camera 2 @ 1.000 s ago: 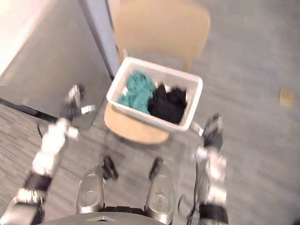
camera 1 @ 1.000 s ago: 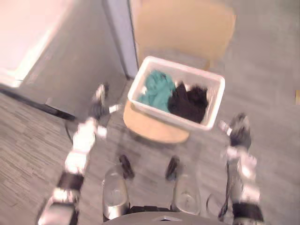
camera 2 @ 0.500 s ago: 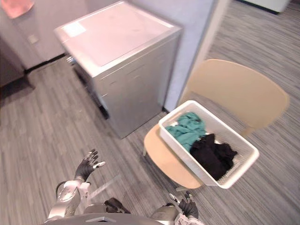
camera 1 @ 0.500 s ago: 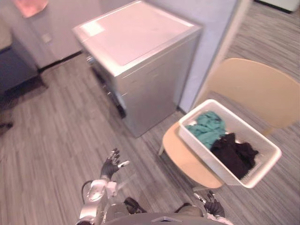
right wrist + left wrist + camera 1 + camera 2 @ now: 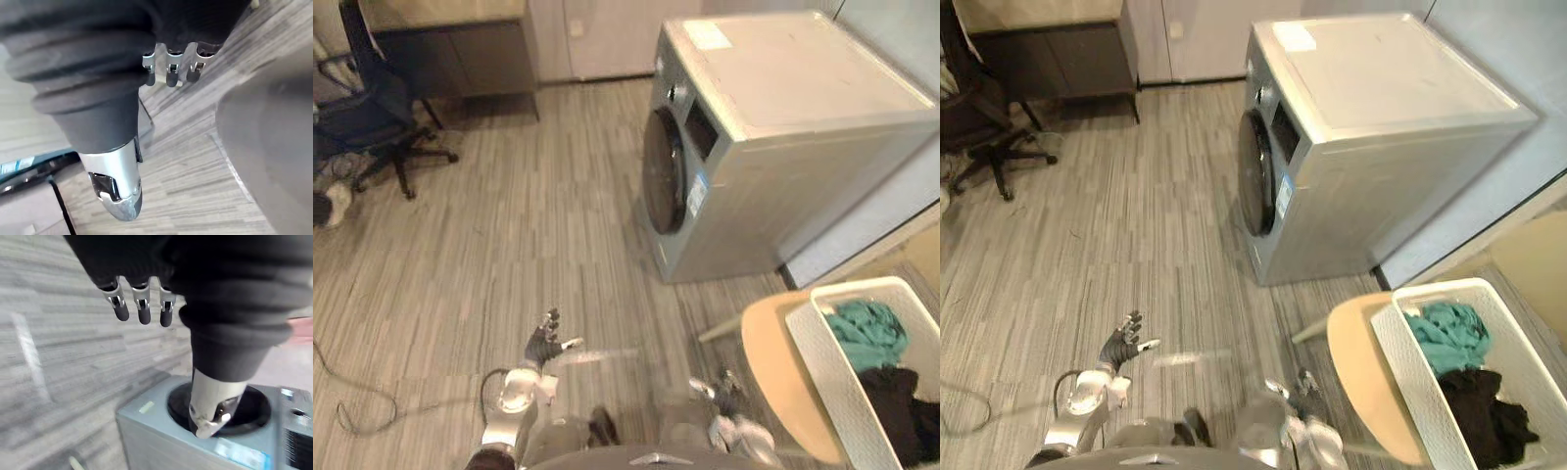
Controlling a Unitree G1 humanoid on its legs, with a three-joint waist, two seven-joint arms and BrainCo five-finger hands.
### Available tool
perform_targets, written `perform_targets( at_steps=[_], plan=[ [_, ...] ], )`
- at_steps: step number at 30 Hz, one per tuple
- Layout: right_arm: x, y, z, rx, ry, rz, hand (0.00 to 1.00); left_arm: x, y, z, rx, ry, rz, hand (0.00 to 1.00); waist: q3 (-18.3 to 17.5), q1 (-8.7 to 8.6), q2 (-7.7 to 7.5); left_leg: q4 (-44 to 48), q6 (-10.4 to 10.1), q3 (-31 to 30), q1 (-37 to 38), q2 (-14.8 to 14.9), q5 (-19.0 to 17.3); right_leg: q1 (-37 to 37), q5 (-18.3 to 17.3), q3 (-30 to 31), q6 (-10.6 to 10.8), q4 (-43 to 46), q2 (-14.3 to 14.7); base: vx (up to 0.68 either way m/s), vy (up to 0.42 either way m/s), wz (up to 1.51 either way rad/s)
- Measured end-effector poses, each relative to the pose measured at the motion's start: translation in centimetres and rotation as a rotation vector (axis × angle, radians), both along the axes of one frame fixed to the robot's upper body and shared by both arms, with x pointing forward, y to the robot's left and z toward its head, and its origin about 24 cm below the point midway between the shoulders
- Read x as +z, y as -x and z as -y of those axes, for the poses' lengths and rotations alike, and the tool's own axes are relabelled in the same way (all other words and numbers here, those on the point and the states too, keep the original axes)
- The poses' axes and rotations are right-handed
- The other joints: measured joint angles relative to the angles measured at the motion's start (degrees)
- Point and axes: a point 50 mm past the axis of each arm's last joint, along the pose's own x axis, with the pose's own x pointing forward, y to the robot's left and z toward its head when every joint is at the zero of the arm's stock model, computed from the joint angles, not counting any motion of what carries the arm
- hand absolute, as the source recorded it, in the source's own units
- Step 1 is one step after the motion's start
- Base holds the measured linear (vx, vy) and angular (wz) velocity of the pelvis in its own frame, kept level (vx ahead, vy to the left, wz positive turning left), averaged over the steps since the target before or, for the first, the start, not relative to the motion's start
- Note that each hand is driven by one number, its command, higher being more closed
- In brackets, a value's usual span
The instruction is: Pick up the laundry basket with both hands and put the clothes into the washing machine.
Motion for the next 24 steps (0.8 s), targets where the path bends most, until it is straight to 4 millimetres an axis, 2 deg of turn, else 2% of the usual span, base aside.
perform_targets(
  at_steps=[1,2,3,4,6,8,9,11,12,13,14,15,17,18,19,20,21,23,24],
  plan=[
    [0.3,-0.4,0.4,0.009,0.034,0.008,0.00,-0.1,0.1,0.7,-0.023,0.000,-0.007,0.00,-0.23,-0.72,1.28,-3.10,-0.30,-0.48,0.30,-0.07,1.20,-1.79,2.12,-2.61,0.26,-3.92,1.96,0.05,0.090,0.14],
    [0.4,-0.5,0.4,0.018,0.052,0.010,0.00,-0.1,0.1,1.1,-0.041,-0.002,-0.003,0.00,-0.24,-0.72,1.91,-4.55,-0.78,-0.55,0.67,-0.28,1.73,-2.44,3.44,-3.74,0.15,-5.91,2.50,0.09,0.091,0.26],
    [0.5,-0.8,0.6,0.014,0.070,0.017,0.00,-0.1,-0.1,1.5,-0.071,-0.015,-0.001,0.00,0.19,-0.68,2.12,-7.17,-1.02,-1.33,2.06,-1.15,2.93,-2.82,6.53,-5.50,-0.15,-9.27,2.97,0.12,0.051,0.33],
    [0.7,-1.0,0.3,0.014,0.080,0.027,0.00,-0.3,-0.1,1.7,-0.097,-0.035,-0.010,0.00,0.32,-0.86,1.90,-8.64,-0.75,-2.29,3.39,-1.94,3.51,-2.37,9.82,-6.94,-0.67,-12.02,3.02,0.14,0.025,0.39],
    [1.1,-0.7,0.1,0.009,0.095,0.044,0.00,-0.9,0.2,1.7,-0.118,-0.066,-0.046,0.00,0.60,-1.53,1.12,-9.00,-0.86,-3.96,5.35,-2.82,3.45,-0.78,13.43,-7.47,-1.93,-13.02,2.71,0.21,-0.031,0.59],
    [1.5,-0.4,0.1,0.005,0.116,0.053,0.00,-1.8,0.8,1.7,-0.136,-0.111,-0.094,0.00,0.70,-2.23,1.29,-8.03,-1.60,-5.65,6.96,-2.76,3.04,0.97,13.53,-8.70,-2.47,-11.55,2.64,0.27,-0.061,0.50],
    [2.1,-0.6,0.1,0.010,0.130,0.079,0.00,-2.3,1.3,1.6,-0.134,-0.127,-0.121,0.00,0.62,-2.21,1.37,-5.30,-2.85,-5.13,6.73,-2.39,2.31,1.78,13.03,-10.14,-2.71,-10.83,2.49,0.26,-0.069,0.27],
    [2.8,-1.4,0.1,0.009,0.140,0.118,0.00,-2.8,1.7,1.3,-0.100,-0.142,-0.158,0.00,0.79,-2.68,1.17,7.91,-4.05,-1.73,2.37,-0.31,2.01,3.48,11.50,-10.51,-2.38,-10.51,1.39,0.28,-0.079,0.13],
    [3.3,-1.7,0.1,0.006,0.150,0.142,0.00,-3.0,2.1,1.3,-0.061,-0.136,-0.174,0.00,1.04,-2.58,1.66,18.92,-5.76,3.22,-0.50,3.48,3.10,5.39,10.33,-10.38,-2.25,-10.52,1.25,0.22,-0.053,-0.22],
    [3.6,-1.9,0.2,0.008,0.161,0.157,0.00,-3.2,2.5,0.9,-0.024,-0.131,-0.189,0.00,1.24,-2.43,2.07,26.74,-5.92,7.27,-1.82,7.29,5.63,7.11,9.32,-9.73,-2.14,-10.10,1.56,0.23,-0.033,-0.59],
    [4.1,-1.9,0.5,0.006,0.176,0.173,0.00,-3.4,3.0,0.8,0.016,-0.116,-0.207,0.00,1.25,-1.91,2.34,35.11,-3.98,11.67,-2.48,11.90,11.51,8.69,7.69,-7.93,-2.11,-8.85,1.87,0.19,-0.009,-0.72],
    [4.3,-1.8,0.8,0.004,0.189,0.180,0.00,-3.6,3.2,0.8,0.029,-0.112,-0.216,0.00,1.12,-1.63,2.35,37.57,-2.78,13.33,-2.59,13.29,15.33,9.14,6.98,-6.74,-2.19,-8.27,1.88,0.25,-0.020,-0.98],
    [5.2,-2.0,2.1,-0.014,0.240,0.207,0.00,-4.1,3.8,0.9,0.070,-0.099,-0.256,0.00,0.69,-1.27,1.83,43.50,-2.19,17.56,-4.75,16.97,32.46,11.23,6.99,-2.89,-2.27,-10.83,-0.34,0.35,0.033,-0.89],
    [5.5,-2.1,2.5,-0.028,0.255,0.216,0.00,-4.1,3.7,0.8,0.075,-0.100,-0.256,0.00,0.69,-1.23,2.20,45.91,-1.79,18.35,-5.43,18.96,28.92,11.80,7.10,-2.31,-2.10,-11.53,-0.32,0.36,0.061,-0.62],
    [5.7,-1.9,3.0,-0.058,0.272,0.212,0.00,-4.0,3.6,0.7,0.081,-0.102,-0.256,0.00,0.81,-1.27,2.04,48.03,-3.51,18.60,-6.50,21.98,18.52,12.96,7.08,-0.81,-2.13,-12.17,-0.49,0.23,0.018,-0.44],
    [5.7,-1.9,3.2,-0.068,0.280,0.210,0.00,-4.1,3.7,0.6,0.090,-0.100,-0.258,0.00,0.92,-1.15,1.73,47.11,-3.91,18.56,-6.59,22.95,15.71,13.64,7.07,-0.09,-2.12,-12.68,-0.88,0.27,0.006,-0.56],
    [6.0,-2.0,3.3,-0.062,0.304,0.219,0.00,-4.2,3.9,0.5,0.109,-0.094,-0.268,0.00,1.21,-1.05,1.27,42.12,-5.07,18.25,-6.41,24.08,13.31,15.11,6.95,0.97,-2.01,-13.76,-1.74,0.24,0.028,-0.52],
    [6.7,-2.3,3.3,-0.044,0.344,0.242,0.00,-4.3,4.1,0.5,0.104,-0.094,-0.273,0.00,1.35,-1.01,0.93,27.55,-6.32,16.73,-6.15,22.38,12.41,15.61,5.08,2.55,-1.01,-13.54,-3.42,0.20,0.079,-0.39],
    [6.9,-2.4,3.5,-0.032,0.371,0.244,0.00,-4.3,4.3,0.6,0.104,-0.089,-0.276,0.00,1.34,-1.01,0.94,16.25,-7.12,14.56,-5.79,19.84,12.74,15.56,2.96,3.80,-0.39,-12.40,-4.18,0.18,0.185,-0.25]
  ],
)
